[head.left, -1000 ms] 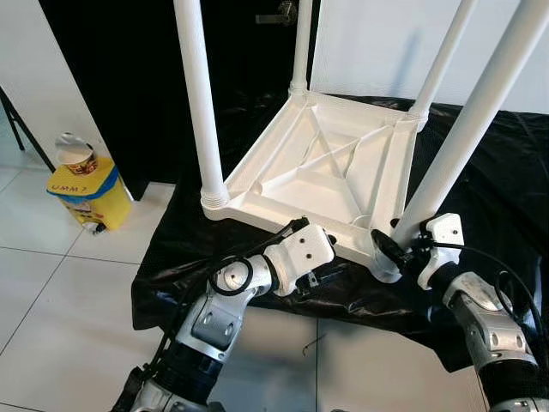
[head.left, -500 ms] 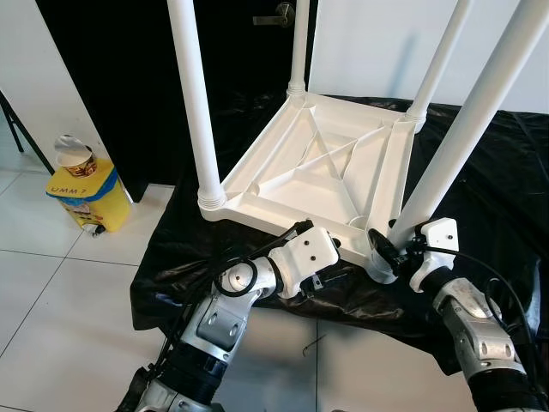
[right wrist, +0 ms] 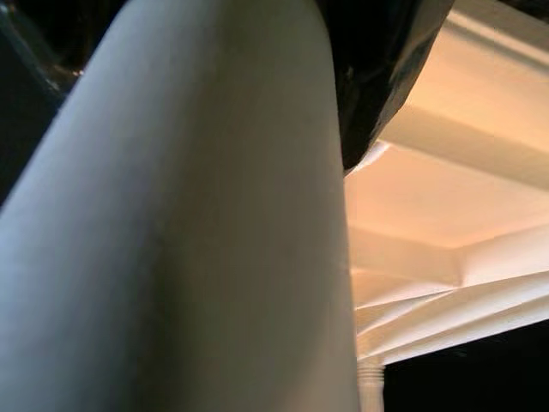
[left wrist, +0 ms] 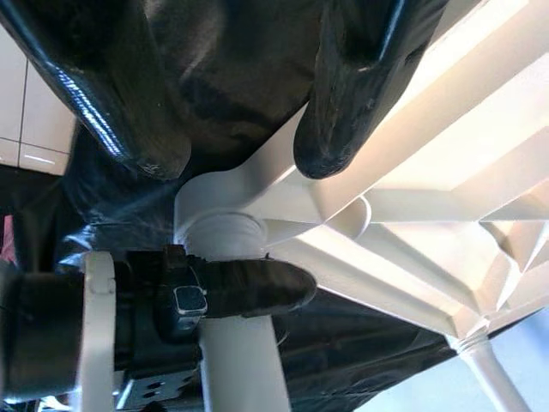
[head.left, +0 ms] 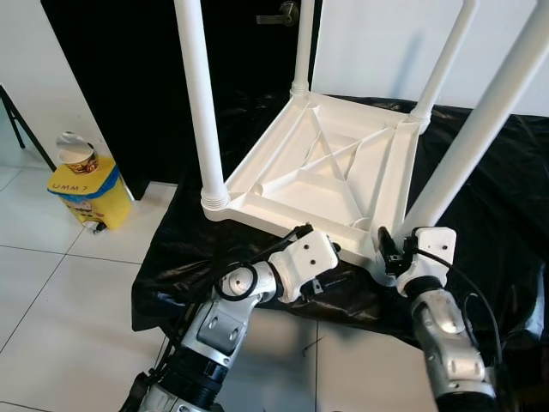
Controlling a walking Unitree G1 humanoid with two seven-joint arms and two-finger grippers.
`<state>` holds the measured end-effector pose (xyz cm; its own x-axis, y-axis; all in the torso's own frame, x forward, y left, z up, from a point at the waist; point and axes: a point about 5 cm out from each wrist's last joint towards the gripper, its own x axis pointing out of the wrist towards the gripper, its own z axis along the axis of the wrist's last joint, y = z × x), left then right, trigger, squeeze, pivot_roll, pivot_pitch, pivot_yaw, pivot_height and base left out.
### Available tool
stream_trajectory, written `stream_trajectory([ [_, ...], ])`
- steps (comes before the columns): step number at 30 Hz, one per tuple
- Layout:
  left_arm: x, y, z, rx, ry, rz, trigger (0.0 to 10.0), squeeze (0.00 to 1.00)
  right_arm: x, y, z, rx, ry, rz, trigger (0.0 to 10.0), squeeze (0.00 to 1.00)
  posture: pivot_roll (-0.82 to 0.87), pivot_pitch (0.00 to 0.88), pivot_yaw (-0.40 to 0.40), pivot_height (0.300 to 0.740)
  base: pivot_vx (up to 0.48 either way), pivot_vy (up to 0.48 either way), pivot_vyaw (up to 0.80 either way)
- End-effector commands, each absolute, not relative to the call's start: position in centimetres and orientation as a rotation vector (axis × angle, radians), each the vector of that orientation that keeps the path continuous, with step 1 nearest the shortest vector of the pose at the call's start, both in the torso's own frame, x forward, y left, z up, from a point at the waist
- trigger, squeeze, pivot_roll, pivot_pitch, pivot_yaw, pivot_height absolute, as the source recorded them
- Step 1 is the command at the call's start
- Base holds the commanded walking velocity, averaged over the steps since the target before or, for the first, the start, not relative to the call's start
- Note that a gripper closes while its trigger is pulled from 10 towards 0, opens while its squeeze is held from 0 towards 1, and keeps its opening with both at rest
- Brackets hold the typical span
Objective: Building children table
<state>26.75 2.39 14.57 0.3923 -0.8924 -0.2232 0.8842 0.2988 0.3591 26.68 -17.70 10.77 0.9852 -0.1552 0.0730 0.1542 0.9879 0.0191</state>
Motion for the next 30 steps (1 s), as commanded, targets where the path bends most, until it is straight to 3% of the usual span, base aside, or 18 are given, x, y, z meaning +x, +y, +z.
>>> stream_trajectory([
  [1, 27.4, 2.7, 15.1, 0.46, -0.053, -1.059, 10.0, 0.0, 26.1, -18.0, 9.6, 0.002, -0.009, -0.211, 10.0, 0.0, -0.04, 0.016, -0.068, 0.74, 0.0, 0.0, 0.0],
  [13, 27.9, 3.4, 15.5, 0.479, -0.062, -1.034, 10.0, 0.0, 27.0, -17.3, 10.3, 0.014, -0.047, -0.209, 10.0, 0.0, 0.0, 0.0, -0.05, 0.74, 0.0, 0.0, 0.0],
  [14, 28.0, 3.5, 15.6, 0.489, -0.064, -1.031, 10.0, 0.0, 27.4, -17.4, 10.4, 0.005, -0.059, -0.201, 10.0, 0.8, 0.0, 0.0, -0.048, 0.74, 0.0, 0.0, 0.0],
  [15, 28.0, 3.5, 15.6, 0.489, -0.064, -1.031, 10.0, 0.0, 27.4, -17.4, 10.4, 0.005, -0.059, -0.201, 10.0, 0.8, 0.0, 0.0, -0.048, 0.74, 0.0, 0.0, 0.0],
  [16, 28.2, 3.6, 15.7, 0.496, -0.067, -1.028, 10.0, 0.0, 27.8, -17.6, 10.7, 0.003, -0.074, -0.179, 10.0, 1.0, 0.01, 0.0, -0.051, 0.74, 0.0, 0.0, 0.0],
  [22, 28.5, 3.6, 16.4, 0.494, -0.088, -1.024, 10.0, 0.0, 28.4, -18.0, 11.6, -0.015, -0.102, -0.153, 10.0, 1.0, 0.0, 0.0, -0.053, 0.74, 0.0, 0.0, 0.0],
  [27, 29.0, 3.7, 16.2, 0.514, -0.084, -1.001, 10.0, 0.0, 28.6, -18.7, 11.9, -0.051, -0.126, 0.042, 10.0, 1.0, 0.01, 0.0, -0.058, 0.74, 0.0, 0.0, 0.0],
  [28, 28.9, 3.6, 16.3, 0.516, -0.085, -1.005, 10.0, 0.0, 28.5, -18.7, 11.8, -0.048, -0.124, 0.089, 10.0, 0.08, 0.01, 0.0, -0.065, 0.74, 0.0, 0.0, 0.0],
  [29, 28.9, 3.6, 16.4, 0.516, -0.087, -1.008, 10.0, 0.0, 28.4, -18.8, 11.8, -0.049, -0.122, 0.127, 10.0, 0.0, 0.01, 0.0, -0.067, 0.74, 0.0, 0.0, 0.0],
  [30, 28.9, 3.6, 16.4, 0.516, -0.087, -1.008, 10.0, 0.0, 28.4, -18.8, 11.8, -0.049, -0.122, 0.127, 10.0, 0.0, 0.01, 0.0, -0.067, 0.74, 0.0, 0.0, 0.0],
])
